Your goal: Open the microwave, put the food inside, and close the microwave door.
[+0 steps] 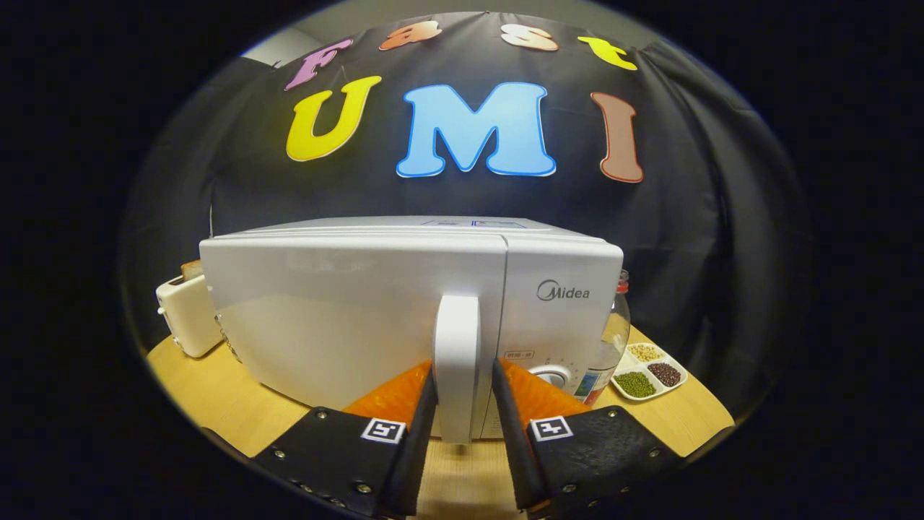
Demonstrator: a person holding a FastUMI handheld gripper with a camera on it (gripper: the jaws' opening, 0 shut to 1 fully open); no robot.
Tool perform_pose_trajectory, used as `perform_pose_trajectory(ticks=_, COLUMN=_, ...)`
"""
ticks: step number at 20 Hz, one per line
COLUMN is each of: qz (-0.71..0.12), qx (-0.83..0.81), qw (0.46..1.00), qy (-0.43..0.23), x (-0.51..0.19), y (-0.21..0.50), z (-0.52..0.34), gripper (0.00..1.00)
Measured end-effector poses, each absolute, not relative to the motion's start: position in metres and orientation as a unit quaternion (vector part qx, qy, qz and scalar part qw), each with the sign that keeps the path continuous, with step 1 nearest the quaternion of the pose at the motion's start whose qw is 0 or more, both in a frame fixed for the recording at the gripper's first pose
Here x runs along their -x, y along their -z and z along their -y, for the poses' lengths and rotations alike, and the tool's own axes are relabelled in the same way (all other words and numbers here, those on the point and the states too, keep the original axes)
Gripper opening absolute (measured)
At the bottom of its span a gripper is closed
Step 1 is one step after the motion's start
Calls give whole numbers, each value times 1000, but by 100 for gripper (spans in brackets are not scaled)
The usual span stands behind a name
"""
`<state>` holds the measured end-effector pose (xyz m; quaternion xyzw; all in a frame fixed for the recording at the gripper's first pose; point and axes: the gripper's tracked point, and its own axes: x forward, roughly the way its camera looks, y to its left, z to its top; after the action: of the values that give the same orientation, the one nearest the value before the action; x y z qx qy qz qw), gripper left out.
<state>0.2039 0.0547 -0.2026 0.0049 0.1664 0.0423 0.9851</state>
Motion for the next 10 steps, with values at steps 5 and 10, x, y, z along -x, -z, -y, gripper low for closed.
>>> perform_pose_trajectory(ticks=5, qz=-173, qx=-6, qw=984, qy=-29, x=-202, y=204, z=-61, gripper=23)
perform_pose_trajectory(ticks=10, qz=-179, qx=-19, qw=983, qy=-40, x=-200, y=202, z=-64, gripper=16)
